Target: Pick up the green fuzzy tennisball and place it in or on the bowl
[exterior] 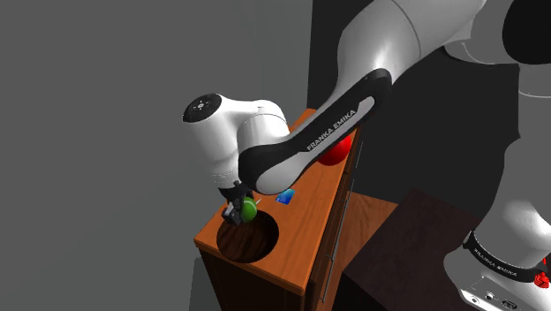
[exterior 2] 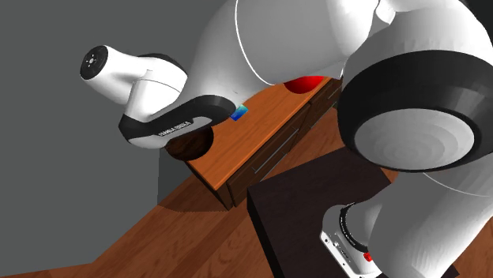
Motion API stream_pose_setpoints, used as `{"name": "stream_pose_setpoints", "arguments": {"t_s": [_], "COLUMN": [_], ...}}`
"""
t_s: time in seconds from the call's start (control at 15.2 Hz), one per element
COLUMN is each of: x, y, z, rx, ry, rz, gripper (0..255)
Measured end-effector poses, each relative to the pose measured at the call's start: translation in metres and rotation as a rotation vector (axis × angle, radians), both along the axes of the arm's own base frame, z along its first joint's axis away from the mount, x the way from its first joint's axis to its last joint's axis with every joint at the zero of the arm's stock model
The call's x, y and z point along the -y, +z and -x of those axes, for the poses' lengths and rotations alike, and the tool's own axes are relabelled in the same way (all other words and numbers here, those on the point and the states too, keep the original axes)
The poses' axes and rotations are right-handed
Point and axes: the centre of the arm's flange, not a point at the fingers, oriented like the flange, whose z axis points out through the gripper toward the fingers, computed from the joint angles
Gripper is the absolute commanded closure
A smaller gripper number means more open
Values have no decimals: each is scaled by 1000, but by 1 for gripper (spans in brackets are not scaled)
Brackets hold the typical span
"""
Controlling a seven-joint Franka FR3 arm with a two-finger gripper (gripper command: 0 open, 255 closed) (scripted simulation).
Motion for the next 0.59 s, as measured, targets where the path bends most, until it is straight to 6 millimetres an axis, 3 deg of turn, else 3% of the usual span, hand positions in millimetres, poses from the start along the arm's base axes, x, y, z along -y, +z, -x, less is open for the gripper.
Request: {"name": "stream_pose_setpoints", "arguments": {"t_s": [0.59], "x": [1], "y": [-46], "z": [1], "rx": [0], "ry": [-1], "rz": [0], "gripper": [255]}}
